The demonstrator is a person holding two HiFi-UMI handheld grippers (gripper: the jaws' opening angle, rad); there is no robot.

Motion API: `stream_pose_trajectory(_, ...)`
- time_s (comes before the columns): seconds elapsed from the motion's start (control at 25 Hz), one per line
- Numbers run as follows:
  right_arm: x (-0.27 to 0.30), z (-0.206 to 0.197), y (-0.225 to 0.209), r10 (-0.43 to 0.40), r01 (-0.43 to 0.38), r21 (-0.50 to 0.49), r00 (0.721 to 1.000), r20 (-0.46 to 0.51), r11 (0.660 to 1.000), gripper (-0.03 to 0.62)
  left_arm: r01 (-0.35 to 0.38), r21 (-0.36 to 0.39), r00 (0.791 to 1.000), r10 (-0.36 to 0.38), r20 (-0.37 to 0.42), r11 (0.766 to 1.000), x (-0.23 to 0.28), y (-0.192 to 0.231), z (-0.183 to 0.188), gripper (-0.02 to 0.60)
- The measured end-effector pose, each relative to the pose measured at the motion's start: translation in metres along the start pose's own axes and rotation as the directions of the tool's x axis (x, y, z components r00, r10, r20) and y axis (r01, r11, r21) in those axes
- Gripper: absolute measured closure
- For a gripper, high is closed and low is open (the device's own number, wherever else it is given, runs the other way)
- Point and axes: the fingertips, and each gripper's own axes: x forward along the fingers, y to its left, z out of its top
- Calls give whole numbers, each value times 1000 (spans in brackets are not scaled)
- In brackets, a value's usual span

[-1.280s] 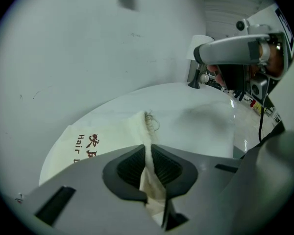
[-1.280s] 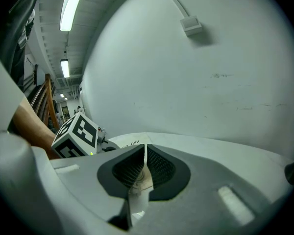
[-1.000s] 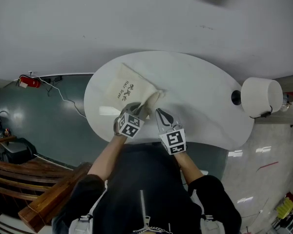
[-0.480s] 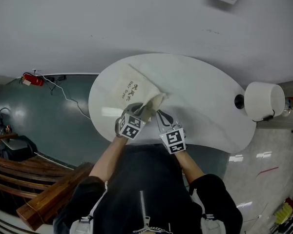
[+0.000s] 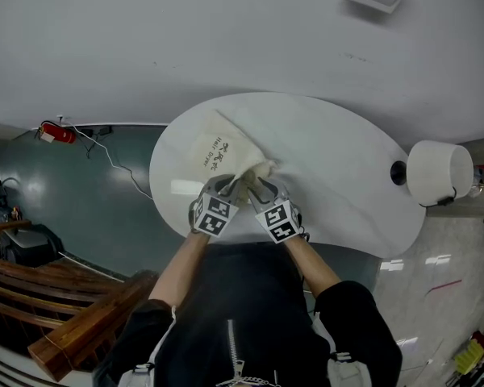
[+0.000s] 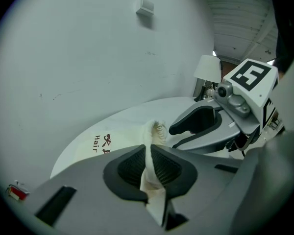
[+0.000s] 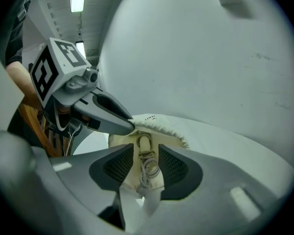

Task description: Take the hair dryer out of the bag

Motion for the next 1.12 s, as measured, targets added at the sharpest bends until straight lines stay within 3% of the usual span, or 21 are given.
stream_pose_trajectory(0.68,53,-15,7,80,-91,-106,992,-100,990,348,-8,-13,1000,8,-11,1000,-8,3,-2,545)
stream_pose_trajectory(1.12,88,-39,3,90,-107,-95,981,-170,990,329,-6,-19,1000,5,-27,1000,-10,4,-5,545)
